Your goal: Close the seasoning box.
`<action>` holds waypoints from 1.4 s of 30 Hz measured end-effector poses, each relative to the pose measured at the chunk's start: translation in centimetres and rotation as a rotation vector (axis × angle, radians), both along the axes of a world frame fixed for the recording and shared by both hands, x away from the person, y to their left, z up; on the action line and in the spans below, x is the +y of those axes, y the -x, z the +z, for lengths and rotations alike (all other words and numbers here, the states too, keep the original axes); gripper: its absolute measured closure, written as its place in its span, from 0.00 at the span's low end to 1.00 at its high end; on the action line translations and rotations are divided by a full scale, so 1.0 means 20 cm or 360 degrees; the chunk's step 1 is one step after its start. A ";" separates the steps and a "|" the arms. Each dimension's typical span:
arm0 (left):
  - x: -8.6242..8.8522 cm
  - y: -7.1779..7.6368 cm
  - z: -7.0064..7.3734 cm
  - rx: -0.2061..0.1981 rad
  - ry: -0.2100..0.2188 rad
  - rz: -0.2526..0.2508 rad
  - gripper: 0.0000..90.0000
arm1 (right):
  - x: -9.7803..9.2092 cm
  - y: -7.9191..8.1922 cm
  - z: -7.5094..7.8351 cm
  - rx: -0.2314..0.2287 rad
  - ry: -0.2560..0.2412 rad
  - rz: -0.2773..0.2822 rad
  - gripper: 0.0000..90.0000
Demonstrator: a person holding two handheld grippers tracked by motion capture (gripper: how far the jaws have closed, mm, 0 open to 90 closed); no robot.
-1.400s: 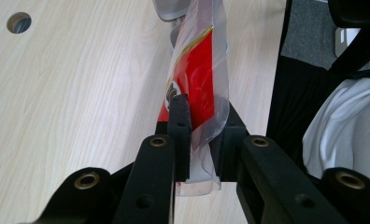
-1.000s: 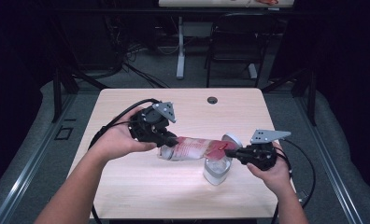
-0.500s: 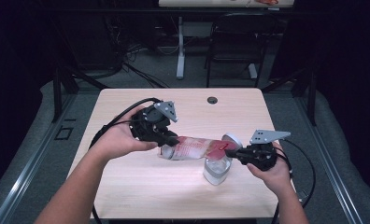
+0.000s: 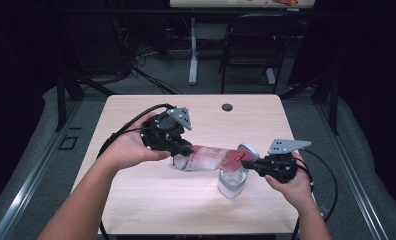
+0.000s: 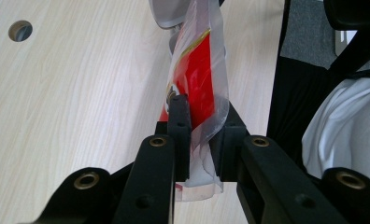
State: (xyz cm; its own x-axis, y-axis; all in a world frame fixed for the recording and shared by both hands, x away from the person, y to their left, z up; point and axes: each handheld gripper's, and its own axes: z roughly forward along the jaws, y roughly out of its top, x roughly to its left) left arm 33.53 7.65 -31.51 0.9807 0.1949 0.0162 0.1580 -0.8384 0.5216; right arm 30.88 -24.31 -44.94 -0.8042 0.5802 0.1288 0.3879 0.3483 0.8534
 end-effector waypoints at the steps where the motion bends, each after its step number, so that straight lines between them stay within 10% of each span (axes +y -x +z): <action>1: 0.00 0.00 0.00 -0.0001 0.0001 0.0000 0.89 | 0.00 0.00 0.00 0.0000 0.0005 0.0001 0.99; 42: -0.01 0.01 0.02 -0.0009 0.0008 -0.0017 0.89 | 0.00 0.01 -0.01 0.0009 0.0027 -0.0001 0.99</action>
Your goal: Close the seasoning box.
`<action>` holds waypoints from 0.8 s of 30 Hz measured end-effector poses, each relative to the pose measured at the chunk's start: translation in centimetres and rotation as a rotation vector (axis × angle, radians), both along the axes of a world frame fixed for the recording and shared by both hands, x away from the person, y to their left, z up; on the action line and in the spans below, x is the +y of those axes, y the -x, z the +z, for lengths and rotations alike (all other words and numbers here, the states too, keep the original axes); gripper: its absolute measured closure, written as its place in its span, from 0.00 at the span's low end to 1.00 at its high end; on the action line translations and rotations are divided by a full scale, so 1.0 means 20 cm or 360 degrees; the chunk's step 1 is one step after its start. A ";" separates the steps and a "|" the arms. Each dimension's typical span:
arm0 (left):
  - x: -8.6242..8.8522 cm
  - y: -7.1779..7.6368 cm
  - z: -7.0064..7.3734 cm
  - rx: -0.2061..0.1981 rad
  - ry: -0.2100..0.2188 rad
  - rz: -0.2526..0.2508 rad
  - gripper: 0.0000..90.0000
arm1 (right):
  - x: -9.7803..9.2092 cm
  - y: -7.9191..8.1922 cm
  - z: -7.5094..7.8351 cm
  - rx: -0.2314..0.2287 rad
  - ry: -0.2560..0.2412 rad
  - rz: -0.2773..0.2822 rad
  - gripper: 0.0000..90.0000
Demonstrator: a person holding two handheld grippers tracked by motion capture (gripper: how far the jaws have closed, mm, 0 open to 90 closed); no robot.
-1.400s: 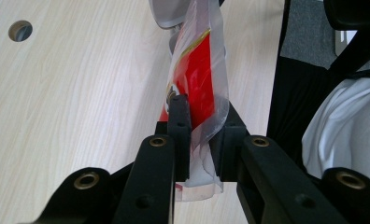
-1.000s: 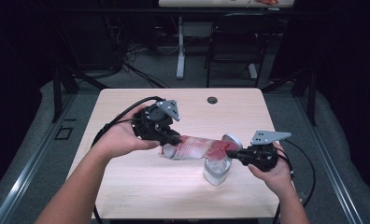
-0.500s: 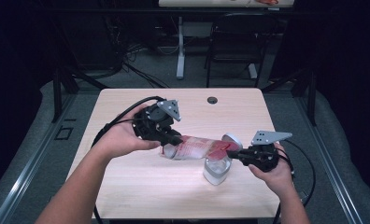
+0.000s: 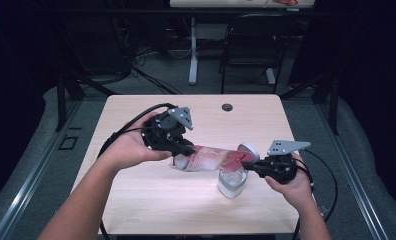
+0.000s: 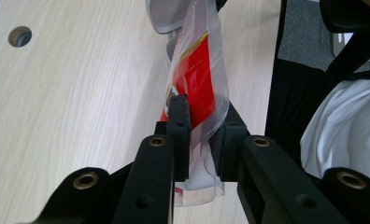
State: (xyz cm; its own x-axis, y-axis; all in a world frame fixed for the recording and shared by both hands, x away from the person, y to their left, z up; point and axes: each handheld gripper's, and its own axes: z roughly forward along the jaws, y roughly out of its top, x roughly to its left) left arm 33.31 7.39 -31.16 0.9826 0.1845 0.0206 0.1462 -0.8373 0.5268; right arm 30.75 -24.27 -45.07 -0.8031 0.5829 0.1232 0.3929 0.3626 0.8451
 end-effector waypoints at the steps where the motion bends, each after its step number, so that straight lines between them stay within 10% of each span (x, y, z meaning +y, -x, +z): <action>1: 0.00 0.00 0.00 0.0001 0.0001 0.0000 0.89 | 0.00 0.00 0.00 0.0002 0.0001 0.0002 0.99; 24: -0.02 0.00 0.01 -0.0006 0.0016 -0.0011 0.89 | -0.01 0.00 -0.01 0.0013 0.0031 0.0002 0.99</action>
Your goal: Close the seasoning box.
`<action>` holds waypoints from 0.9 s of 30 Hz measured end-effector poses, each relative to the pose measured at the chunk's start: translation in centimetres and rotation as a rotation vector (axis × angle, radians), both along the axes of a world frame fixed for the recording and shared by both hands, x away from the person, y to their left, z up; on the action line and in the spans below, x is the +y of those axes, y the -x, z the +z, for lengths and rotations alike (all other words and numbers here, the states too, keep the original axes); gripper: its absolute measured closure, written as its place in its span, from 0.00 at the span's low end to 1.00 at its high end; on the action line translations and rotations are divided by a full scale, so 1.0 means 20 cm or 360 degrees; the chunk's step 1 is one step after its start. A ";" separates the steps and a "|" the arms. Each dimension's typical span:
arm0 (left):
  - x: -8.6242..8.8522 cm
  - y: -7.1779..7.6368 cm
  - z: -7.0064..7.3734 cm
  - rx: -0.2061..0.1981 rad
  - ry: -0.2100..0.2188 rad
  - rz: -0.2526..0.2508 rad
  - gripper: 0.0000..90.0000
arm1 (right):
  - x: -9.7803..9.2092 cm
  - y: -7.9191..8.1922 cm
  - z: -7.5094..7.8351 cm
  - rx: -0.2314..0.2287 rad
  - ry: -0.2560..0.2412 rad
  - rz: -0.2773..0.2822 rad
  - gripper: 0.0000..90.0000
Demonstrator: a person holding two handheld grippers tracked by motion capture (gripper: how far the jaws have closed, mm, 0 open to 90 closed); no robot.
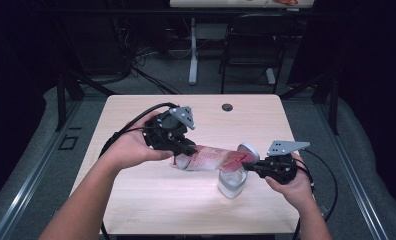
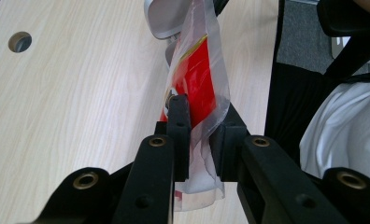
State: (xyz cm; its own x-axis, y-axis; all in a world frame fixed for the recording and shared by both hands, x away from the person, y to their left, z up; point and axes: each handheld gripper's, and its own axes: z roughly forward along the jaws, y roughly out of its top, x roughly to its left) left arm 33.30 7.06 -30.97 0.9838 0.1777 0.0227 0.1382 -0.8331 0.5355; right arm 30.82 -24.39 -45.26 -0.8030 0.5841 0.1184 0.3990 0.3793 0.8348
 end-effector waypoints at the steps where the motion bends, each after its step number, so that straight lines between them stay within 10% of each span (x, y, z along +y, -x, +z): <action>1: 0.00 0.00 0.00 0.0000 -0.0002 -0.0002 0.89 | 0.00 0.00 0.00 0.0000 0.0001 0.0000 0.99; 27: -0.01 0.00 0.01 -0.0006 0.0012 -0.0007 0.89 | 0.00 0.00 -0.01 0.0006 0.0016 0.0003 1.00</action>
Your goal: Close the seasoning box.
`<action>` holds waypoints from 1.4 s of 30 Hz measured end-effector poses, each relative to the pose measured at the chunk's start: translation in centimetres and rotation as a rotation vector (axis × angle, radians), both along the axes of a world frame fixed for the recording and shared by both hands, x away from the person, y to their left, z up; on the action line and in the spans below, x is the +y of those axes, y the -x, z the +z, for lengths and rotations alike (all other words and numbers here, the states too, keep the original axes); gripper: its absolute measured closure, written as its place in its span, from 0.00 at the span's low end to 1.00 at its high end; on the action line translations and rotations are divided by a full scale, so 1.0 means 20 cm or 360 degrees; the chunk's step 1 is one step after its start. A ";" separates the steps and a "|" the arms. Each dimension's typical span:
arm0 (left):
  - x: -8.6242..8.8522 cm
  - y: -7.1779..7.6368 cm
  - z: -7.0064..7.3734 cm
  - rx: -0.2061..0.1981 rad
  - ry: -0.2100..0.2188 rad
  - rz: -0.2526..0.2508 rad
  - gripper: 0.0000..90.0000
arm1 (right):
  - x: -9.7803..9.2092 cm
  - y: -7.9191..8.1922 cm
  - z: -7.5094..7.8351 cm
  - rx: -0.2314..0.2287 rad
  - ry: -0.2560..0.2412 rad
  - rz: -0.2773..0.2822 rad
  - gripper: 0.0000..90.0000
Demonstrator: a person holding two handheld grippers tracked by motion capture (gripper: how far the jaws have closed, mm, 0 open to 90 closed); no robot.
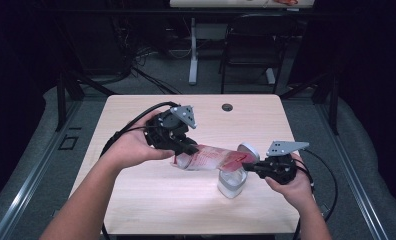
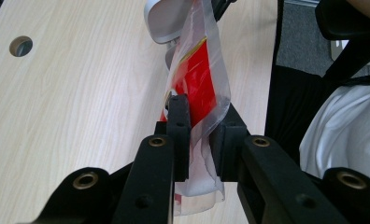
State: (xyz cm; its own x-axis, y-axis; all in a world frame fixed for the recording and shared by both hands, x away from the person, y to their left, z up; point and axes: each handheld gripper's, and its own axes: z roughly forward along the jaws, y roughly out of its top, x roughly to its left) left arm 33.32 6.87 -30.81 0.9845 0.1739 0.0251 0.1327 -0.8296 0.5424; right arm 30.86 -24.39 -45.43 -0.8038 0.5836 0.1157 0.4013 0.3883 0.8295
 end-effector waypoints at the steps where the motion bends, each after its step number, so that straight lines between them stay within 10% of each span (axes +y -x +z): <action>1: 0.00 0.00 0.00 -0.0001 0.0000 -0.0001 0.89 | 0.00 0.00 0.00 0.0000 0.0000 -0.0001 1.00; 42: -0.05 0.00 0.02 -0.0007 0.0012 -0.0035 0.89 | -0.04 0.03 0.02 -0.0013 0.0007 -0.0006 0.99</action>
